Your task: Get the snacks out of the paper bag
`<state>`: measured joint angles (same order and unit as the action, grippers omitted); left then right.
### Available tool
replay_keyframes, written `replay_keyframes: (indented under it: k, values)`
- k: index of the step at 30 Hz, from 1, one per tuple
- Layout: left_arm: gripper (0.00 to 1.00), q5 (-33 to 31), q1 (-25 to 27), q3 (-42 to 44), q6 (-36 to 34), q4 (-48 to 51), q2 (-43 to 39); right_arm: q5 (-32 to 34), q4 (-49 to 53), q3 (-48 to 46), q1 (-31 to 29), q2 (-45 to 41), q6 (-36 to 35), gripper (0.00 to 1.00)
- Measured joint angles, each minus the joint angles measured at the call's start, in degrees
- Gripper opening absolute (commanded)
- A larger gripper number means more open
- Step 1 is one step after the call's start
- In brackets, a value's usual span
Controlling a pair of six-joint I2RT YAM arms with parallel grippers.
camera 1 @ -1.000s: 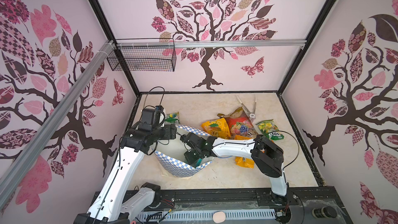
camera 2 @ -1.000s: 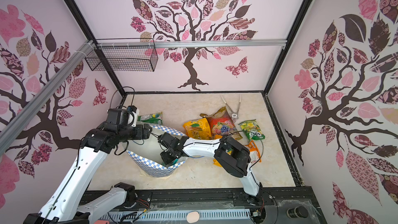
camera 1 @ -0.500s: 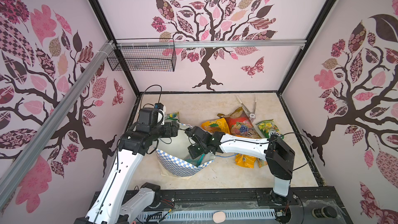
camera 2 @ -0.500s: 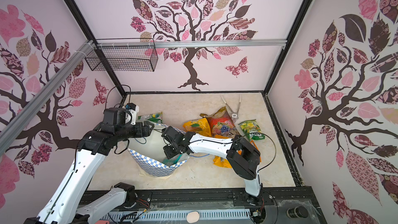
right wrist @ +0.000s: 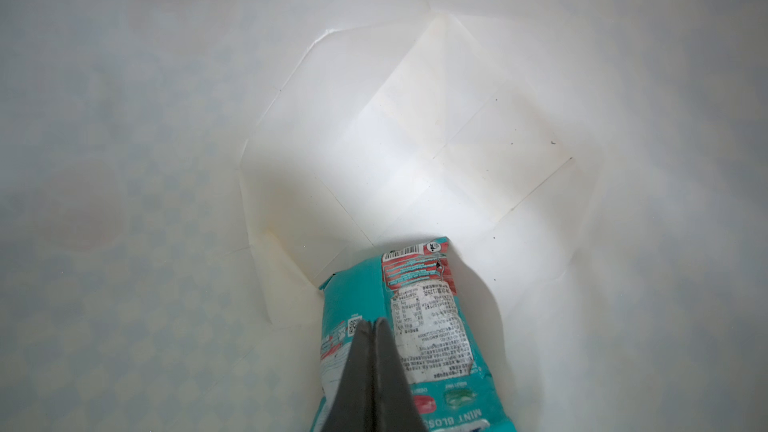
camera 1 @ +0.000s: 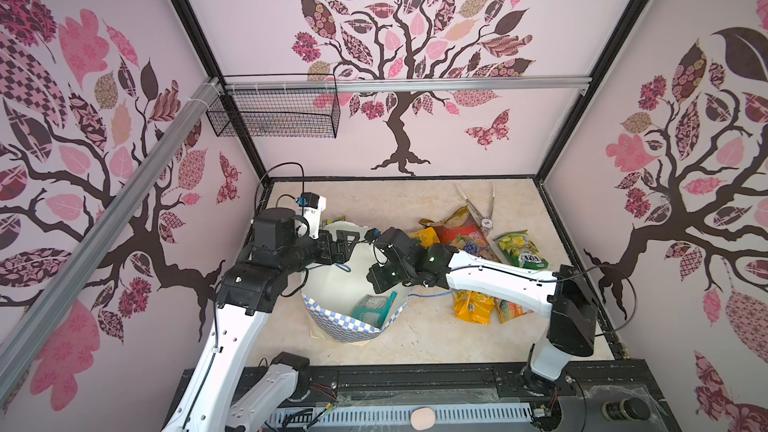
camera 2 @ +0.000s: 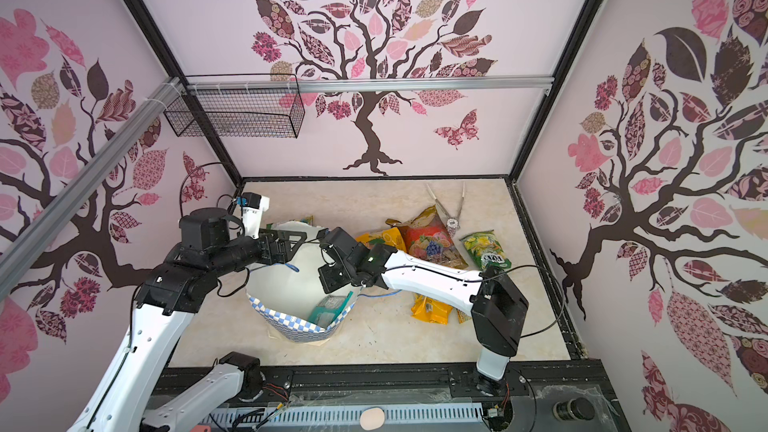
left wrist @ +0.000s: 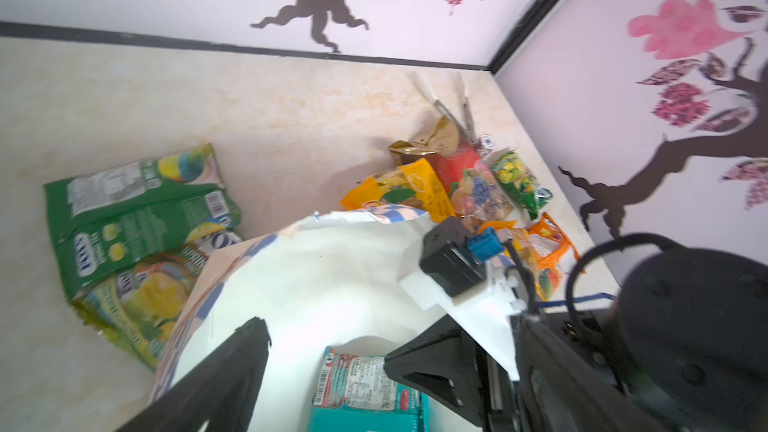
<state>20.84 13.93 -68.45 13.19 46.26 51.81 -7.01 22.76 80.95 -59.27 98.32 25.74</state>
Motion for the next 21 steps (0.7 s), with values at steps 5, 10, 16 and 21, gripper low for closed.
replay_keyframes:
  k: [5, 10, 16, 21]
  values:
    - [0.95, 7.3, -0.2, 0.0, -1.2, -1.6, -0.2, -1.6, -1.2, 0.2, 0.3, -0.5, 0.3, 0.00]
    - [0.97, 11.8, -0.7, 0.0, -1.3, -2.3, 1.0, -3.2, -0.9, 2.4, 1.2, -0.3, 1.3, 0.00]
    - [0.98, 13.3, -0.2, 0.0, -3.8, -2.2, 1.3, -7.0, -1.7, 4.3, 2.1, -0.3, 3.5, 0.07]
    - [0.99, 8.4, 2.8, 0.0, -8.0, 0.3, 1.8, -8.3, -0.9, 5.7, 2.7, -0.2, 5.0, 0.09]
